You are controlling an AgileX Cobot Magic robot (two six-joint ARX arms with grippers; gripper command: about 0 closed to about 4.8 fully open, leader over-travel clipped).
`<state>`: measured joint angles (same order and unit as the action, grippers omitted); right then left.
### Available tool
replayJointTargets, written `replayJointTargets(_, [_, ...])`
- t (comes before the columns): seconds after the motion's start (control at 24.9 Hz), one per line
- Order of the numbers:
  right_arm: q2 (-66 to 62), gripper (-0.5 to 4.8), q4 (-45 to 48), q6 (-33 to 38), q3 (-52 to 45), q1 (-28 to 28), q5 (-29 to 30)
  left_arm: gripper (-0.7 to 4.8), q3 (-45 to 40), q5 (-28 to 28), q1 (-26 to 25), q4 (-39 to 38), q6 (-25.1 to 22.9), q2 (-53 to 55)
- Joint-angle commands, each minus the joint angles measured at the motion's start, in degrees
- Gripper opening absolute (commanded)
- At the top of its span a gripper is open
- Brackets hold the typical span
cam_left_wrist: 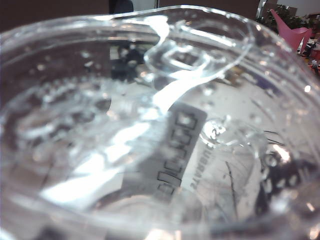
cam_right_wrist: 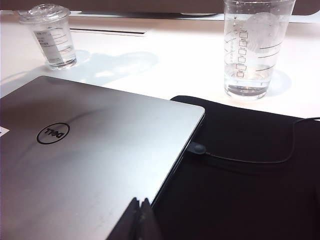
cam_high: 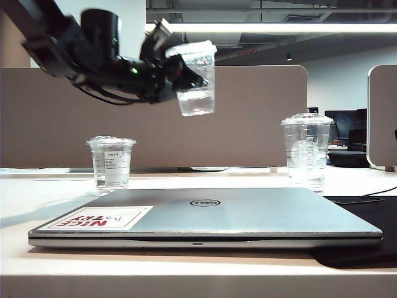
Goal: Pick up the coffee cup on the middle and place it on the left side of the laptop.
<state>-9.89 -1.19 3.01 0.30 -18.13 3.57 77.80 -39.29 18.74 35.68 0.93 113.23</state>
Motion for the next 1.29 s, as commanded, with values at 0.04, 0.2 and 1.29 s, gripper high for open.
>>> replayJointTargets(0.04, [1.3, -0.05, 1.0, 0.0, -0.2, -0.1, 0.0, 3.39, -10.3, -0.1, -1.2, 0.8, -3.0, -10.4])
replayJointTargets(0.2, [1.6, -0.05, 1.0, 0.0, -0.2, 0.0, 0.0, 3.39, -21.7, 4.0, -1.8, 0.7, -5.1, -21.1])
replayJointTargets(1.29, [4.2, -0.05, 1.0, 0.0, -0.2, -0.1, 0.0, 3.39, -65.4, 21.2, -14.8, 21.0, 1.7, -38.5])
